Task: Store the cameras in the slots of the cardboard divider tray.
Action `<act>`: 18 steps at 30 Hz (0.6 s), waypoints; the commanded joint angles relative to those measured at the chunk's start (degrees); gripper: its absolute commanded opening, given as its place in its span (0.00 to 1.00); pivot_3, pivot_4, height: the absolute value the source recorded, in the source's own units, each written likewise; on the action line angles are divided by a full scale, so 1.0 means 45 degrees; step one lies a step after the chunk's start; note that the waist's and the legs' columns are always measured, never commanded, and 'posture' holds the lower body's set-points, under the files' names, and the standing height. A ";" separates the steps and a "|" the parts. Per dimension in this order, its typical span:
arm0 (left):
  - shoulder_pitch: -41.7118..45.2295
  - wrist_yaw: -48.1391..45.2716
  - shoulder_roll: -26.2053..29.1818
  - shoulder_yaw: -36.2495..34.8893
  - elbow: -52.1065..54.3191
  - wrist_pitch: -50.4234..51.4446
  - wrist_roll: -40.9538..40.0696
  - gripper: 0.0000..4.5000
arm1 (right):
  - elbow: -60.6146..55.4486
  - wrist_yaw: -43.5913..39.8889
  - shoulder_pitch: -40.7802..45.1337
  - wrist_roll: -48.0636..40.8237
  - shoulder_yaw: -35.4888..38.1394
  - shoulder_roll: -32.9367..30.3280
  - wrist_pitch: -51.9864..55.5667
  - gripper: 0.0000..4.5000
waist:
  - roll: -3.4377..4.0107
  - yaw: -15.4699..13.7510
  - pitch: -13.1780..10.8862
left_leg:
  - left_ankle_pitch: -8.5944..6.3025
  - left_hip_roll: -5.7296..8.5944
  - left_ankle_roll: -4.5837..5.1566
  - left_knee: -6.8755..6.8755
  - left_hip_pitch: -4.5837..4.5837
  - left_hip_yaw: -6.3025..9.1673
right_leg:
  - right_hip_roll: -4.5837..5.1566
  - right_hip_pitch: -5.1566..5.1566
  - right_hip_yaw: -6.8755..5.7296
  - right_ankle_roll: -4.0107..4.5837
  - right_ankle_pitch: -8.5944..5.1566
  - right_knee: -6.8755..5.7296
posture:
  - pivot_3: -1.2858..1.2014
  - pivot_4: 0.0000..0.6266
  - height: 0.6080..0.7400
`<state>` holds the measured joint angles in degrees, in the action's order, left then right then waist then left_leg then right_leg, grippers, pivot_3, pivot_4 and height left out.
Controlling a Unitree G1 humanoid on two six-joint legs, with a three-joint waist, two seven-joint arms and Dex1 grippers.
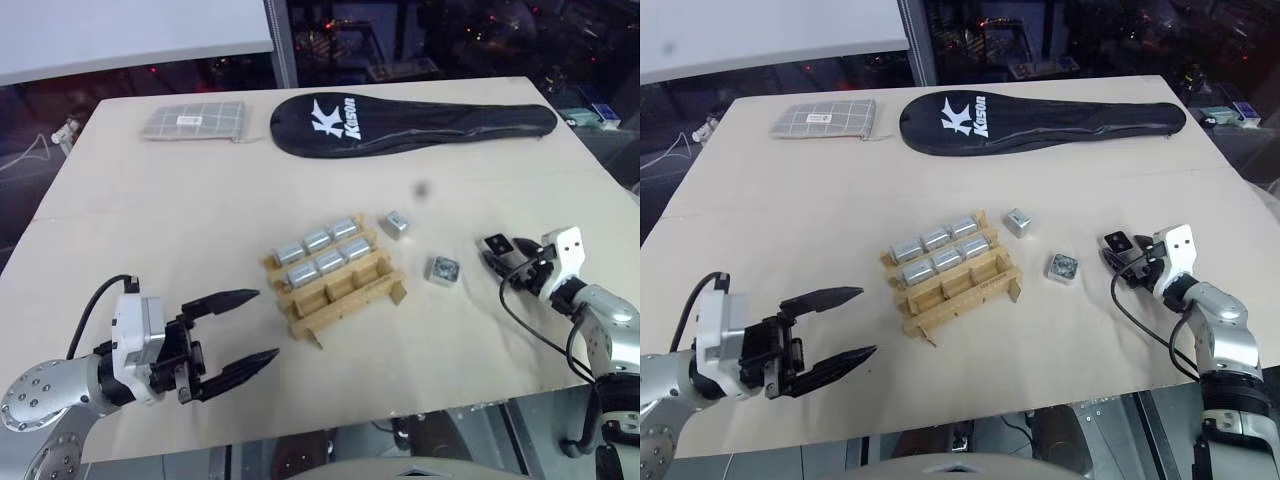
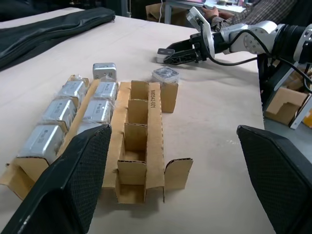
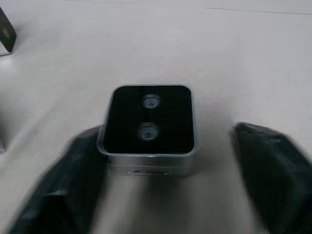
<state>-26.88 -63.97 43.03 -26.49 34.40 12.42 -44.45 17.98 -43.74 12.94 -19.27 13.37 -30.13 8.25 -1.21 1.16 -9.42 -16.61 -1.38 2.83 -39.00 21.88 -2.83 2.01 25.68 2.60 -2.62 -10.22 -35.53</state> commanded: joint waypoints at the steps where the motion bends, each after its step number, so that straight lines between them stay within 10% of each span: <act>1: 0.0041 -0.0027 -0.0112 -0.0096 0.0260 -0.0012 -0.0215 0.95 | -0.0123 -0.0179 0.0084 -0.0010 0.0100 -0.0168 -0.0400 0.49 | 0.0000 -0.0002 0.0000 | 0.0000 0.0000 0.0000 0.0000 -0.0002 0.0000 | 0.0000 -0.0001 0.0001 0.0000 0.0000 0.0000 | 0.52 0.24 1.00; 18: 0.4231 0.4876 -0.0304 0.1589 -0.0149 0.4292 -0.0771 0.95 | -0.1105 -0.3105 0.1568 0.2803 -0.3153 -0.0559 -0.9262 0.43 | 0.0004 0.0023 -0.0019 | 0.0002 0.0005 0.0000 -0.0014 -0.0019 0.0014 | -0.0005 -0.0009 0.0000 0.0002 0.0006 -0.0047 | 0.52 0.24 1.00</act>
<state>-9.18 -43.22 41.83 -19.88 33.07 30.34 -46.05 16.02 -56.43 18.33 -7.86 0.85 -32.46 -28.80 -1.19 1.27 -9.51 -16.60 -1.36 2.83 -39.07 21.79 -2.76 1.99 25.64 2.60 -2.58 -10.17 -35.76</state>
